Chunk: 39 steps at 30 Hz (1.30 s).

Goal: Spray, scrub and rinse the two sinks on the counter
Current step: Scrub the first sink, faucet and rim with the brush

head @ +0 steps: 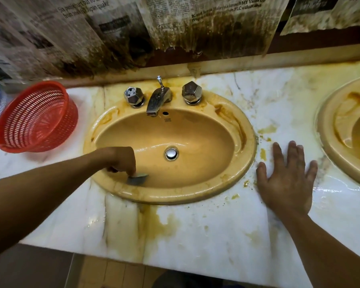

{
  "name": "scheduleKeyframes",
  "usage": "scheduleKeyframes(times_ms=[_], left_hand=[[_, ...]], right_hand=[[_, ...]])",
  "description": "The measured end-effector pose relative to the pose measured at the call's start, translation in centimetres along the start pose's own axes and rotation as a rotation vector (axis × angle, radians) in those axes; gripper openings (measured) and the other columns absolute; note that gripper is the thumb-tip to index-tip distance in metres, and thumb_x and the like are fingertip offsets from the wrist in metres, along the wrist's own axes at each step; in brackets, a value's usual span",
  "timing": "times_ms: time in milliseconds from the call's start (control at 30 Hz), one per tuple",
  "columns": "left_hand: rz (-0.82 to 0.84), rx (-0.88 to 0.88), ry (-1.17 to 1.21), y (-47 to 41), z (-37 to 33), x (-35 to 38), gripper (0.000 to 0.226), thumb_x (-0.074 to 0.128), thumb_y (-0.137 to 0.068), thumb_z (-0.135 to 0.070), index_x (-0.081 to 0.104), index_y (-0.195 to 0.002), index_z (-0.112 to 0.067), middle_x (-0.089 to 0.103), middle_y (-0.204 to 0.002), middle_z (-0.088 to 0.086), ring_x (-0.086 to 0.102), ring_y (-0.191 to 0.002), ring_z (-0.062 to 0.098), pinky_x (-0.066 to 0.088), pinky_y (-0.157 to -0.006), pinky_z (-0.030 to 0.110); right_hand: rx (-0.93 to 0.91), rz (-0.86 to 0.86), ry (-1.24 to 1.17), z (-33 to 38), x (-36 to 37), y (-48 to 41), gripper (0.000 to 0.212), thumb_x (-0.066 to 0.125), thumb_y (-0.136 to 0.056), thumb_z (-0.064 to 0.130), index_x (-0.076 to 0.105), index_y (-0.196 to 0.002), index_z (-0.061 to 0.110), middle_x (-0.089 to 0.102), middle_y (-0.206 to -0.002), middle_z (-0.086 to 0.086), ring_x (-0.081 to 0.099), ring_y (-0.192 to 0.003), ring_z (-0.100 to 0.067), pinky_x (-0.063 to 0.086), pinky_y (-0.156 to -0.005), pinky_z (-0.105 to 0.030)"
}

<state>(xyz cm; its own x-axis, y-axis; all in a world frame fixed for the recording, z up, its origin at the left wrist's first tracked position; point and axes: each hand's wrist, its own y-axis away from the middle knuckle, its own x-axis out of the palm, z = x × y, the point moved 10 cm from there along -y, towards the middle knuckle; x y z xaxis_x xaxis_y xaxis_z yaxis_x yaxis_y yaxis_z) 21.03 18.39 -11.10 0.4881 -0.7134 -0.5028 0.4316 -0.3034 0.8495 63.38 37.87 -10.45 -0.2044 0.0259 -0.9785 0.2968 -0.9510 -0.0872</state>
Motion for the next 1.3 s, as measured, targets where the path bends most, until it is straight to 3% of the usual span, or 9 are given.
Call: scheduleKeyframes(times_ms=[100,200,400,600,733,833,967,1133,1300], left_hand=[[-0.313,-0.013,-0.145,-1.8,0.6,0.4,0.027,0.063,-0.096,-0.034,0.072,-0.11,-0.013,0.071,-0.104,0.01,0.067,-0.086,0.027,0.06,-0.076,0.038],[-0.511,-0.035,0.014,-3.3,2.1,0.1,0.023,0.056,-0.099,-0.035,0.072,-0.107,-0.021,0.066,-0.104,0.008,0.063,-0.089,0.028,0.056,-0.078,0.037],[-0.21,0.277,0.219,-5.4,-4.4,3.2,0.004,0.081,-0.085,-0.028,0.08,-0.087,-0.031,0.07,-0.095,-0.009,0.06,-0.091,0.013,0.044,-0.073,0.025],[-0.603,-0.014,0.282,-5.6,2.1,-0.5,0.024,0.058,-0.098,-0.035,0.075,-0.111,-0.026,0.068,-0.115,0.008,0.063,-0.097,0.029,0.053,-0.08,0.036],[-0.47,0.111,0.477,-6.0,-1.0,2.0,0.012,0.076,-0.09,-0.033,0.071,-0.081,-0.039,0.071,-0.118,0.005,0.063,-0.102,0.024,0.047,-0.081,0.03],[-0.513,0.131,0.403,-5.7,-2.1,0.9,0.002,0.075,-0.09,-0.033,0.075,-0.09,-0.032,0.068,-0.118,0.003,0.063,-0.106,0.026,0.048,-0.084,0.032],[-0.418,0.048,0.282,-6.0,-3.1,-0.7,0.021,0.07,-0.089,-0.031,0.072,-0.097,-0.011,0.069,-0.098,0.01,0.064,-0.079,0.027,0.056,-0.072,0.035],[-0.005,0.149,0.124,-4.7,-8.1,2.2,0.02,0.075,-0.084,-0.018,0.071,-0.092,0.0,0.052,-0.07,0.009,0.037,-0.044,0.022,0.033,-0.045,0.022],[-0.391,0.1,0.091,-5.4,-6.6,1.6,0.022,0.065,-0.092,-0.034,0.071,-0.102,-0.016,0.069,-0.097,0.006,0.061,-0.076,0.024,0.053,-0.068,0.035]], right_hand=[[0.01,-0.006,-0.028,-0.1,-0.1,0.0,0.071,0.026,-0.099,0.056,0.027,-0.162,0.021,0.018,-0.17,-0.015,0.01,-0.159,-0.028,0.008,-0.125,-0.06],[0.015,-0.017,-0.031,0.0,0.0,0.0,0.071,0.029,-0.099,0.054,0.029,-0.161,0.02,0.018,-0.169,-0.015,0.01,-0.159,-0.028,0.009,-0.125,-0.06],[0.006,-0.03,-0.014,0.1,-0.1,0.0,0.071,0.027,-0.1,0.055,0.029,-0.162,0.02,0.019,-0.169,-0.015,0.011,-0.159,-0.029,0.009,-0.125,-0.06],[0.014,-0.037,-0.017,0.1,-0.3,0.0,0.07,0.029,-0.1,0.054,0.03,-0.161,0.02,0.02,-0.169,-0.016,0.013,-0.158,-0.029,0.011,-0.125,-0.06],[0.011,-0.037,-0.02,0.1,-0.2,0.0,0.07,0.029,-0.1,0.054,0.03,-0.161,0.02,0.02,-0.169,-0.015,0.013,-0.158,-0.029,0.011,-0.125,-0.06],[0.01,-0.042,-0.02,0.1,-0.3,0.0,0.07,0.029,-0.1,0.053,0.03,-0.161,0.02,0.021,-0.169,-0.015,0.013,-0.158,-0.029,0.011,-0.125,-0.061],[0.01,-0.041,-0.015,0.2,-0.4,0.0,0.07,0.029,-0.1,0.053,0.03,-0.161,0.02,0.021,-0.168,-0.016,0.014,-0.158,-0.03,0.012,-0.125,-0.061],[0.015,-0.046,-0.022,0.1,-0.4,0.0,0.069,0.031,-0.099,0.052,0.032,-0.16,0.019,0.022,-0.168,-0.016,0.014,-0.158,-0.029,0.012,-0.125,-0.06],[0.015,-0.046,-0.021,0.2,-0.4,0.1,0.07,0.031,-0.099,0.052,0.032,-0.16,0.019,0.022,-0.168,-0.016,0.014,-0.158,-0.029,0.011,-0.125,-0.06]])
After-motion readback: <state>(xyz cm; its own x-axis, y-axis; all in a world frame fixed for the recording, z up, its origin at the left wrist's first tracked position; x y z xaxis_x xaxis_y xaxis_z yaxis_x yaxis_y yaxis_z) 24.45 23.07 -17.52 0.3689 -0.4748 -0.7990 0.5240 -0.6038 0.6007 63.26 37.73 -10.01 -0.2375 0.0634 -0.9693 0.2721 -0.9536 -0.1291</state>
